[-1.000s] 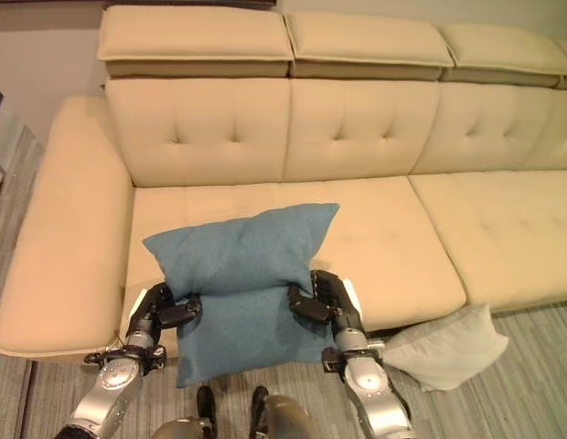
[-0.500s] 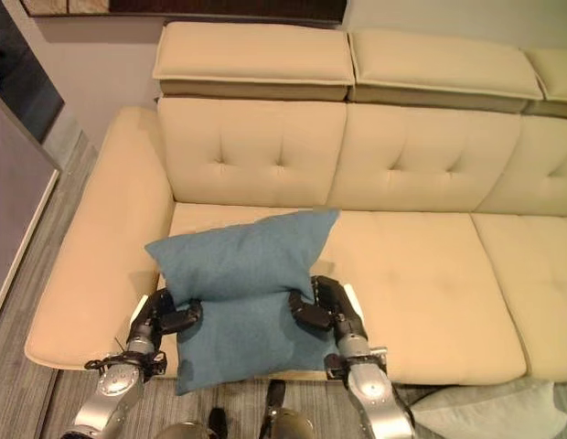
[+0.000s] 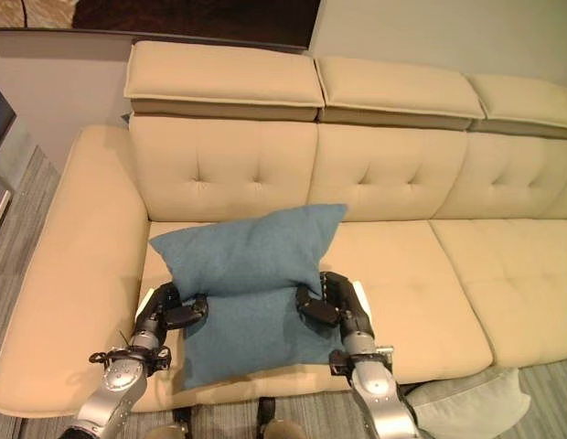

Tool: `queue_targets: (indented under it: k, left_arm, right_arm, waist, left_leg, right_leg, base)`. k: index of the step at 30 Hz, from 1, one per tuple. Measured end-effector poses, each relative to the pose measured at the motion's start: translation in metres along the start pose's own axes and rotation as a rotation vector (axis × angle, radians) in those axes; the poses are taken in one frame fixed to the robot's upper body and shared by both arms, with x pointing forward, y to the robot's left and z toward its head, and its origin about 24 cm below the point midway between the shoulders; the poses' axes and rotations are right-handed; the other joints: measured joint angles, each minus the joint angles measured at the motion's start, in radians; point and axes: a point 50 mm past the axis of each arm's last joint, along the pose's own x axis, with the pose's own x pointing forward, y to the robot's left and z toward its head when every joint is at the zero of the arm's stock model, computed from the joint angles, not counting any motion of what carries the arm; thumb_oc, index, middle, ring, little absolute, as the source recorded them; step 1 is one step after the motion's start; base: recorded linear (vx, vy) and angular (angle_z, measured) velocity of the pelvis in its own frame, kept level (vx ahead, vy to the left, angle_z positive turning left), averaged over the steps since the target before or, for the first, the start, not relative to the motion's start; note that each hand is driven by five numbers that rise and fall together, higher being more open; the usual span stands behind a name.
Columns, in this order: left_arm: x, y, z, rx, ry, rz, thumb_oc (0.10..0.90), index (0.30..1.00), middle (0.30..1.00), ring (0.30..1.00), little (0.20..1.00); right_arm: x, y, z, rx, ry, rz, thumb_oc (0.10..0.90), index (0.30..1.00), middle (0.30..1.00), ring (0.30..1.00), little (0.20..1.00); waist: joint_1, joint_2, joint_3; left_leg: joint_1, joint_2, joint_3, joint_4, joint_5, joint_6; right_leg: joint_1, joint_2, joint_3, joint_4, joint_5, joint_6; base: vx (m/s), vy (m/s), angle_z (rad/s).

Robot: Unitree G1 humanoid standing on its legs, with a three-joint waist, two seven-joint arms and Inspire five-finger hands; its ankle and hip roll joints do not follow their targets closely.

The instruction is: Pick up all the scattered cushions and arrange them neatly on the sofa.

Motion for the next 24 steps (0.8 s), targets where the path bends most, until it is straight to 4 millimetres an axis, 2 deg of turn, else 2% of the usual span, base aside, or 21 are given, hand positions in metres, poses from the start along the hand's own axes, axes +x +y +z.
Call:
queue_targets:
  k: [2,4,6,11,14,15,18,19,23,24]
  left_arm:
    - [0.0,0.006,0.003,0.011,-0.011,0.016,0.4,0.3,0.3,0.3,0.3]
    - [-0.001,0.016,0.005,0.025,-0.02,0.046,0.4,0.3,0.3,0.3,0.3]
    - [-0.001,0.019,0.01,0.029,-0.038,0.052,0.4,0.3,0.3,0.3,0.3]
    - [0.002,0.008,0.015,-0.005,-0.064,0.067,0.4,0.3,0.3,0.3,0.3]
    - [0.015,-0.001,0.029,0.001,-0.106,0.072,0.4,0.3,0.3,0.3,0.3]
    - [0.031,-0.007,0.048,0.008,-0.161,0.085,0.4,0.3,0.3,0.3,0.3]
    - [0.039,-0.013,0.06,0.003,-0.194,0.103,0.4,0.3,0.3,0.3,0.3]
    - [0.053,-0.016,0.078,0.025,-0.239,0.123,0.4,0.3,0.3,0.3,0.3]
    - [0.078,-0.016,0.123,0.065,-0.342,0.18,0.4,0.3,0.3,0.3,0.3]
    - [0.085,-0.017,0.145,0.082,-0.397,0.2,0.4,0.3,0.3,0.3,0.3]
  right_arm:
    - [-0.001,0.008,-0.001,0.013,0.003,0.02,0.4,0.3,0.3,0.3,0.3]
    - [0.001,0.021,0.0,0.042,-0.003,0.039,0.4,0.3,0.3,0.3,0.3]
    - [0.002,0.021,0.002,0.043,-0.009,0.028,0.4,0.3,0.3,0.3,0.3]
    - [0.018,0.018,0.021,-0.036,-0.095,-0.041,0.4,0.3,0.3,0.3,0.3]
    - [0.033,0.017,0.038,-0.105,-0.162,-0.077,0.4,0.3,0.3,0.3,0.3]
    - [0.054,0.014,0.056,-0.144,-0.217,-0.129,0.4,0.3,0.3,0.3,0.3]
    - [0.066,0.017,0.069,-0.169,-0.249,-0.167,0.4,0.3,0.3,0.3,0.3]
    - [0.081,0.019,0.087,-0.205,-0.302,-0.204,0.4,0.3,0.3,0.3,0.3]
    - [0.109,0.014,0.123,-0.269,-0.373,-0.269,0.4,0.3,0.3,0.3,0.3]
    - [0.119,0.013,0.14,-0.299,-0.405,-0.301,0.4,0.3,0.3,0.3,0.3]
  waist:
    - [0.01,0.002,-0.001]
    - [0.043,0.011,-0.006]
    - [0.055,0.013,-0.006]
    - [0.052,0.03,-0.016]
    - [0.044,0.043,-0.026]
    - [0.044,0.049,-0.029]
    - [0.054,0.052,-0.027]
    - [0.054,0.061,-0.025]
    - [0.059,0.08,-0.012]
    - [0.06,0.093,0.007]
  left_leg:
    - [0.012,-0.032,0.014,-0.021,0.005,0.008]
    - [0.042,-0.036,0.026,-0.05,0.008,0.013]
    - [0.049,-0.038,0.03,-0.056,0.008,0.013]
    - [0.048,-0.032,0.025,-0.057,0.008,0.013]
    - [-0.006,-0.028,0.018,-0.056,0.023,0.016]
    - [-0.066,-0.022,0.013,-0.056,0.046,0.015]
    - [-0.084,-0.014,0.01,-0.055,0.057,0.015]
    - [-0.134,-0.006,0.005,-0.043,0.062,0.009]
    - [-0.227,0.01,-0.013,-0.05,0.1,0.001]
    - [-0.251,0.016,-0.023,-0.054,0.11,-0.005]
  right_leg:
    - [0.001,-0.03,0.004,-0.006,0.007,0.022]
    - [0.02,-0.031,0.019,-0.022,0.012,0.032]
    - [0.028,-0.028,0.019,-0.033,0.015,0.034]
    - [0.036,-0.023,0.018,-0.053,0.021,0.033]
    - [-0.01,-0.019,0.005,-0.057,0.034,0.029]
    - [-0.059,-0.012,-0.005,-0.07,0.058,0.024]
    - [-0.075,-0.002,-0.004,-0.073,0.064,0.02]
    - [-0.119,0.004,-0.008,-0.071,0.068,0.015]
    - [-0.203,0.023,-0.015,-0.077,0.096,0.003]
    - [-0.225,0.03,-0.026,-0.08,0.1,-0.001]
  base:
    - [0.03,0.12,-0.07]
    - [0.04,0.105,-0.13]
    - [0.05,0.07,-0.04]
    - [-0.01,0.006,-0.01]
    - [-0.16,-0.027,0.1]
    - [-0.13,-0.034,0.14]
    - [-0.21,-0.066,0.04]
    - [-0.13,-0.073,0.01]
    - [-0.1,-0.076,0.08]
    - [-0.06,-0.095,0.12]
